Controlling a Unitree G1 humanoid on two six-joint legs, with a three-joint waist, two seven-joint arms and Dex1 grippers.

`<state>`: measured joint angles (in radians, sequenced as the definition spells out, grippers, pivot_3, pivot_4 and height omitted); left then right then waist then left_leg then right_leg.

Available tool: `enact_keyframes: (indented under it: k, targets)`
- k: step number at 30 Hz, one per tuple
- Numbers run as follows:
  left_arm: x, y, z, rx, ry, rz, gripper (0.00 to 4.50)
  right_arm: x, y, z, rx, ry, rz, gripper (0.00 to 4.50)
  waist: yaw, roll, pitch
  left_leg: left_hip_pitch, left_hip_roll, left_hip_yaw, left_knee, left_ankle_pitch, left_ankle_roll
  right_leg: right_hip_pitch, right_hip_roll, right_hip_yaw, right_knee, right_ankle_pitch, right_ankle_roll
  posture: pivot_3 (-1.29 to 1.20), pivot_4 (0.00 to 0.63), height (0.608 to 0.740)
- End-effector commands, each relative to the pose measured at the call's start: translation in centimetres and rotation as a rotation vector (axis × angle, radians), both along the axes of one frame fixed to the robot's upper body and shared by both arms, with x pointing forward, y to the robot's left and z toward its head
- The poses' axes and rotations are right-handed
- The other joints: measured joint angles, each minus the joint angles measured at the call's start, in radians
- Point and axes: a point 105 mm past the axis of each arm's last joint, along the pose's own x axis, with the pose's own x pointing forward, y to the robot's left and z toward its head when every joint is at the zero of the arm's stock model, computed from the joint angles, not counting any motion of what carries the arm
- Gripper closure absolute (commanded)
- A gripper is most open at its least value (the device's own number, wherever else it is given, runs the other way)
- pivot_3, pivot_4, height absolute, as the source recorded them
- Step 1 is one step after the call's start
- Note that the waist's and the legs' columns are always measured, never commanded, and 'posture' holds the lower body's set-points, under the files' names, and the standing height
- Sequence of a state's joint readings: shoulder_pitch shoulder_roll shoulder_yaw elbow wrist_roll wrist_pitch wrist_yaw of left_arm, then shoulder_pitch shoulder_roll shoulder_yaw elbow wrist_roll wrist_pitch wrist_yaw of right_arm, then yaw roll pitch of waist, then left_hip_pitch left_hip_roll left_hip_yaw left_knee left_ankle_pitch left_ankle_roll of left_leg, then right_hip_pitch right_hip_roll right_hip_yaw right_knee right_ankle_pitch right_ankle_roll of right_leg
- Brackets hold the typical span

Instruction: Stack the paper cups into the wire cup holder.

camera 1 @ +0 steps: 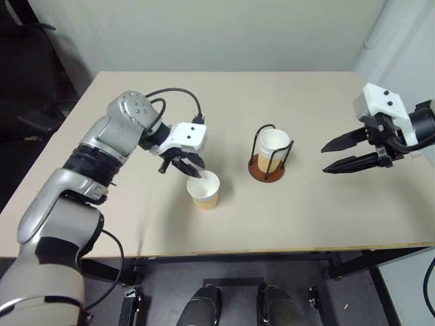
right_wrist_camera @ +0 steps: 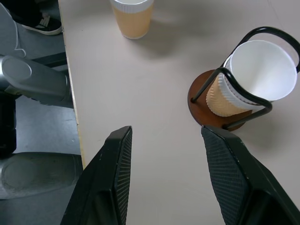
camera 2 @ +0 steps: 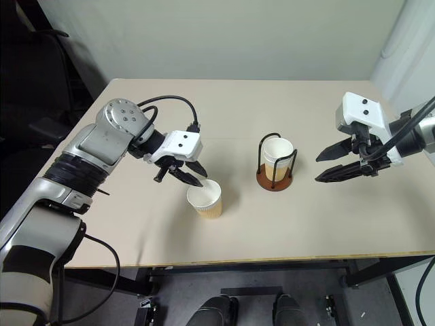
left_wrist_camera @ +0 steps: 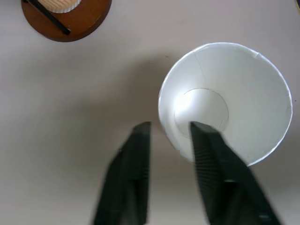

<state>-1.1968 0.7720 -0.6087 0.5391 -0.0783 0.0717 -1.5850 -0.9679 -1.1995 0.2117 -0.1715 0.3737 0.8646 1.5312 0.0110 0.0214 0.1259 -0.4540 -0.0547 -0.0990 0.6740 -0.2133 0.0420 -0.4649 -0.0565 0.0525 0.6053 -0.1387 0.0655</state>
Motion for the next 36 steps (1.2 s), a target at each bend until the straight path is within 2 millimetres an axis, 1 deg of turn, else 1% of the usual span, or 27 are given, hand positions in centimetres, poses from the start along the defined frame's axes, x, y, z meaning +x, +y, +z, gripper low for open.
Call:
enact_keyframes:
  k: [1, 9, 20, 21, 22, 23, 29, 30, 36]
  targets:
    - [-0.5, -0.5, 0.5, 0.009, 0.003, -0.047, 4.46, -0.6, 0.6, 2.0, 0.039, -0.079, 0.043, 2.17, 0.0, 0.0, 0.0, 0.0, 0.0, 0.0, 0.0, 0.0, 0.0, 0.0, 0.0, 0.0, 0.0, 0.0, 0.0, 0.0, 0.15, 0.74]
    - [-0.5, -0.6, 0.5, 0.013, 0.005, -0.05, 4.46, -1.3, 2.4, 4.2, 0.157, -0.108, 0.121, 2.17, -0.001, 0.0, 0.0, 0.0, 0.0, 0.0, 0.0, 0.0, 0.0, 0.0, 0.0, 0.0, 0.0, 0.0, 0.001, 0.0, 0.15, 0.74]
    - [-0.7, -0.3, 0.2, 0.028, 0.021, -0.044, 4.46, -1.5, 2.5, 4.1, 0.166, -0.093, 0.12, 2.17, -0.001, 0.0, 0.0, 0.0, 0.0, 0.0, 0.0, 0.0, 0.0, 0.0, 0.0, 0.0, 0.0, 0.0, 0.001, 0.0, 0.15, 0.74]
    - [-0.7, -0.3, 0.2, 0.027, 0.023, -0.042, 4.09, -1.5, 2.4, 4.1, 0.166, -0.093, 0.12, 2.17, -0.001, 0.0, 0.0, 0.0, 0.0, 0.0, 0.0, 0.0, 0.0, 0.0, 0.0, 0.0, 0.0, 0.0, 0.001, 0.0, 0.15, 0.74]
    - [-0.7, -0.3, 0.2, 0.026, 0.023, -0.042, 3.86, -1.5, 2.4, 4.1, 0.166, -0.093, 0.12, 2.17, -0.001, 0.0, 0.0, 0.0, 0.0, 0.0, 0.0, 0.0, 0.0, 0.0, 0.0, 0.0, 0.0, 0.0, 0.001, 0.0, 0.15, 0.74]
    - [-0.6, -0.4, 0.2, 0.025, 0.02, -0.043, 3.53, -1.5, 2.4, 4.1, 0.165, -0.093, 0.12, 2.17, -0.001, 0.0, 0.0, 0.0, 0.0, 0.0, 0.0, 0.0, 0.0, 0.0, 0.0, 0.0, 0.0, 0.0, 0.001, 0.0, 0.15, 0.74]
    - [-0.5, -0.4, 0.2, 0.037, -0.002, -0.058, 1.28, -1.5, 2.4, 4.1, 0.163, -0.094, 0.118, 2.17, 0.0, 0.0, 0.0, 0.0, 0.0, 0.0, 0.0, 0.0, 0.0, 0.0, 0.0, 0.0, 0.0, 0.0, 0.001, 0.0, 0.15, 0.74]
    - [-0.5, -0.3, 0.1, 0.042, -0.003, -0.061, 0.97, -1.6, 2.4, 4.1, 0.163, -0.094, 0.118, 2.17, 0.0, 0.0, 0.0, 0.0, 0.0, 0.0, 0.0, 0.0, 0.0, 0.0, 0.0, 0.0, 0.0, 0.0, 0.001, 0.0, 0.15, 0.74]
    - [-0.5, -0.1, -0.1, 0.052, 0.0, -0.064, 0.97, -2.3, 2.7, 4.6, 0.19, -0.077, 0.155, 2.17, 0.0, 0.0, 0.0, 0.0, 0.0, 0.0, 0.0, 0.0, 0.0, 0.0, 0.0, 0.0, 0.0, 0.0, 0.001, 0.0, 0.15, 0.74]
